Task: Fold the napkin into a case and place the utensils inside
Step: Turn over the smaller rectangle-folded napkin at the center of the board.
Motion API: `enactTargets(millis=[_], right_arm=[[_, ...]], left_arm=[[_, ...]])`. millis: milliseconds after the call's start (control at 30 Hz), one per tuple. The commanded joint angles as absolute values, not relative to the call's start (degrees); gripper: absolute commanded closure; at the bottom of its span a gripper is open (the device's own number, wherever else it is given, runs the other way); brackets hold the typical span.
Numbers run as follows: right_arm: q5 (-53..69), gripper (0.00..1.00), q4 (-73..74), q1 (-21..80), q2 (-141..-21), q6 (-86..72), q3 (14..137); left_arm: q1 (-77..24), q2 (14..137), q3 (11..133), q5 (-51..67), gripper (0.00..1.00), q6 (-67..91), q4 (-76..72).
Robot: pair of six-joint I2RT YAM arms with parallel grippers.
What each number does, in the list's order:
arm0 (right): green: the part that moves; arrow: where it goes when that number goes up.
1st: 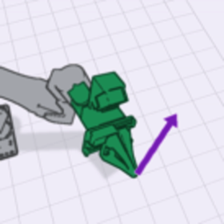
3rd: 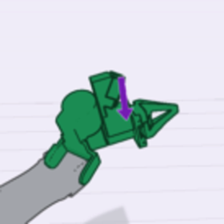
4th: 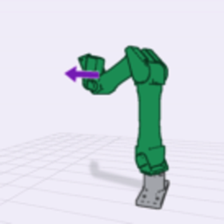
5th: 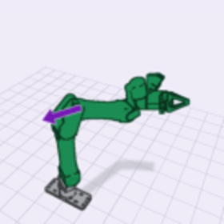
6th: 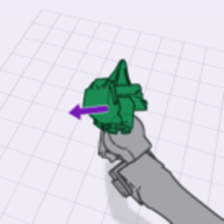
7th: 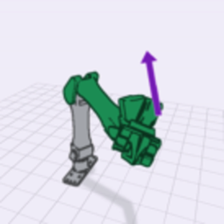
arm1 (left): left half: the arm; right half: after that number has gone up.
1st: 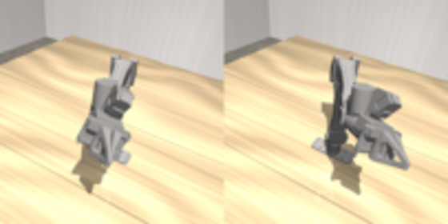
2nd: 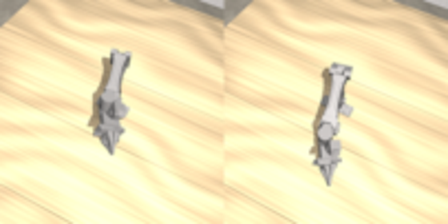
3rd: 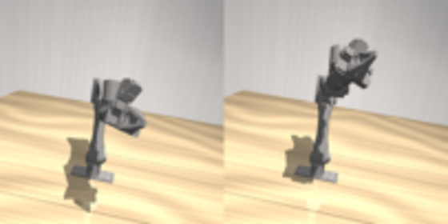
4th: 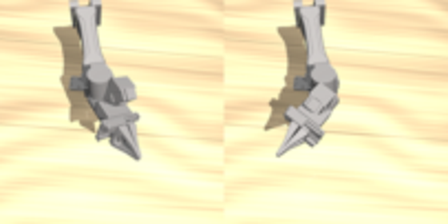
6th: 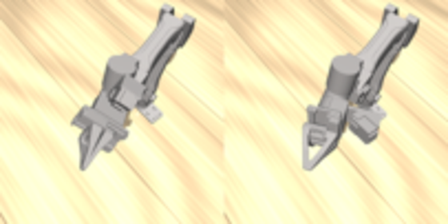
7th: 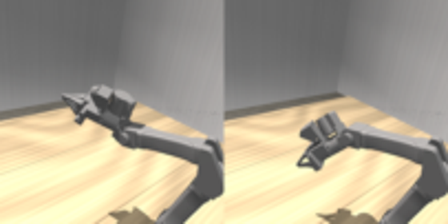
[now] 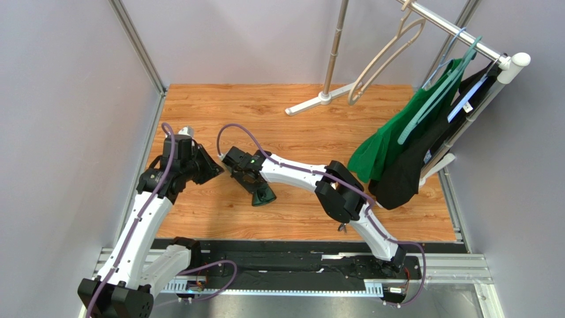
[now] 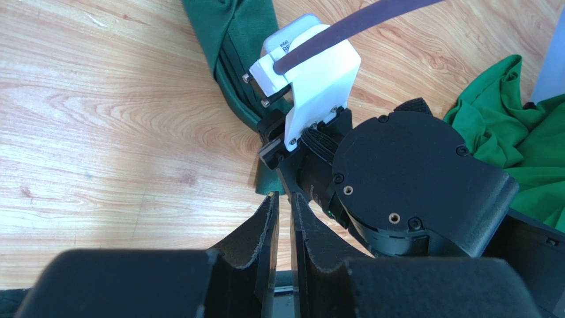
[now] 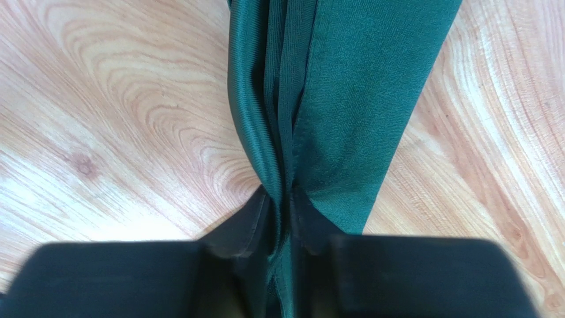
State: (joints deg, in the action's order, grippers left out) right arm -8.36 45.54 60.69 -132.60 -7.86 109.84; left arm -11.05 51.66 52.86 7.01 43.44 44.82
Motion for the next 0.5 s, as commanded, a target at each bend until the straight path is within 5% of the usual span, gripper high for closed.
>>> enactTargets(millis=[0, 67, 233, 467], right_arm=[[-7.4, 0.92, 44.7, 61.1, -135.2, -10.3, 111.2], [-4.8, 0.99, 44.7, 61.0, -133.8, -11.2, 112.4], [5.9, 1.00, 41.6, 60.0, -127.5, -18.4, 111.6], [26.8, 1.00, 12.1, 52.7, -114.4, -37.2, 90.0]], left_arm=[[-10.5, 49.9, 52.4, 7.0, 0.80, 42.5, 44.6], [-10.4, 49.7, 52.3, 6.9, 0.80, 42.4, 44.6], [-10.2, 49.7, 52.3, 6.6, 0.81, 42.0, 45.3], [-10.0, 47.8, 51.7, 5.8, 0.79, 42.3, 45.9]])
